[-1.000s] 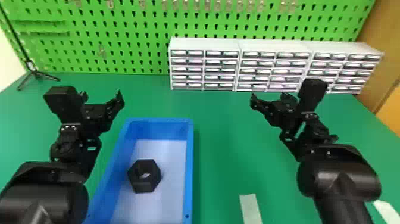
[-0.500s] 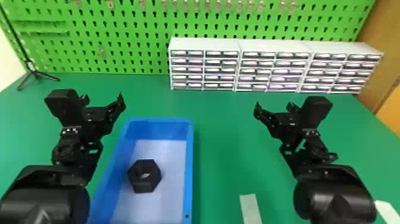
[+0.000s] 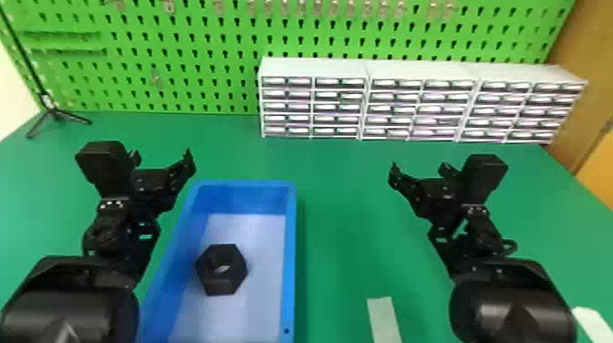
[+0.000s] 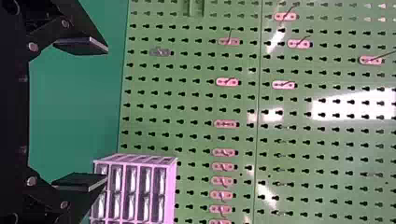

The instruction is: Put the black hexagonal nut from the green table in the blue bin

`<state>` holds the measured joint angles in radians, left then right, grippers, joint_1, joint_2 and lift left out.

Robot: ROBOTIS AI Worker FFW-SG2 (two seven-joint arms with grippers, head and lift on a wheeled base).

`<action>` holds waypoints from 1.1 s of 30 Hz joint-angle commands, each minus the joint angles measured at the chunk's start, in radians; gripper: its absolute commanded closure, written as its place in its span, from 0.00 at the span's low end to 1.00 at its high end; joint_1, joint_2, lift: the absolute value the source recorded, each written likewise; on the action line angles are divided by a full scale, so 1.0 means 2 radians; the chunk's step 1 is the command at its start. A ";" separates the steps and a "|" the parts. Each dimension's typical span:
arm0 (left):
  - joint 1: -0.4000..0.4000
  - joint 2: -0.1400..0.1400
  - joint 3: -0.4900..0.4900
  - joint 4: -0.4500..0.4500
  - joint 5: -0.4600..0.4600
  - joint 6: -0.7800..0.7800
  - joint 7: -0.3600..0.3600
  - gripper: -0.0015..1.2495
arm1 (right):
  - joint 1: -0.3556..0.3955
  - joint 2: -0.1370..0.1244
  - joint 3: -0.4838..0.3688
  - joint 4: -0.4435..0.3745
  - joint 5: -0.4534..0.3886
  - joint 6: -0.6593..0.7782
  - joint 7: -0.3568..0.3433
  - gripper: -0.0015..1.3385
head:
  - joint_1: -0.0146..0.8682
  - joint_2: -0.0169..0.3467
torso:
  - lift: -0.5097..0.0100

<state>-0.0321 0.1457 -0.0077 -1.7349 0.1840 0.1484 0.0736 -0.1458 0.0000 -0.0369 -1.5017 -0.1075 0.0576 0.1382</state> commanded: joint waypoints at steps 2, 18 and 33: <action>0.000 0.000 0.000 0.000 -0.001 0.000 0.000 0.24 | 0.000 0.000 -0.001 0.000 0.002 0.000 -0.001 0.11 | 0.79 0.12 | 0.80; -0.002 0.000 -0.004 0.000 -0.002 0.000 0.000 0.24 | 0.003 0.000 -0.004 -0.005 0.005 -0.004 -0.002 0.11 | 0.79 0.12 | 0.80; -0.002 -0.001 -0.005 0.000 -0.003 0.001 0.000 0.24 | 0.007 0.000 -0.015 -0.012 0.011 -0.004 -0.004 0.11 | 0.79 0.12 | 0.80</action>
<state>-0.0343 0.1443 -0.0180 -1.7349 0.1783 0.1503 0.0736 -0.1336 0.0000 -0.0614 -1.5224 -0.0886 0.0491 0.1308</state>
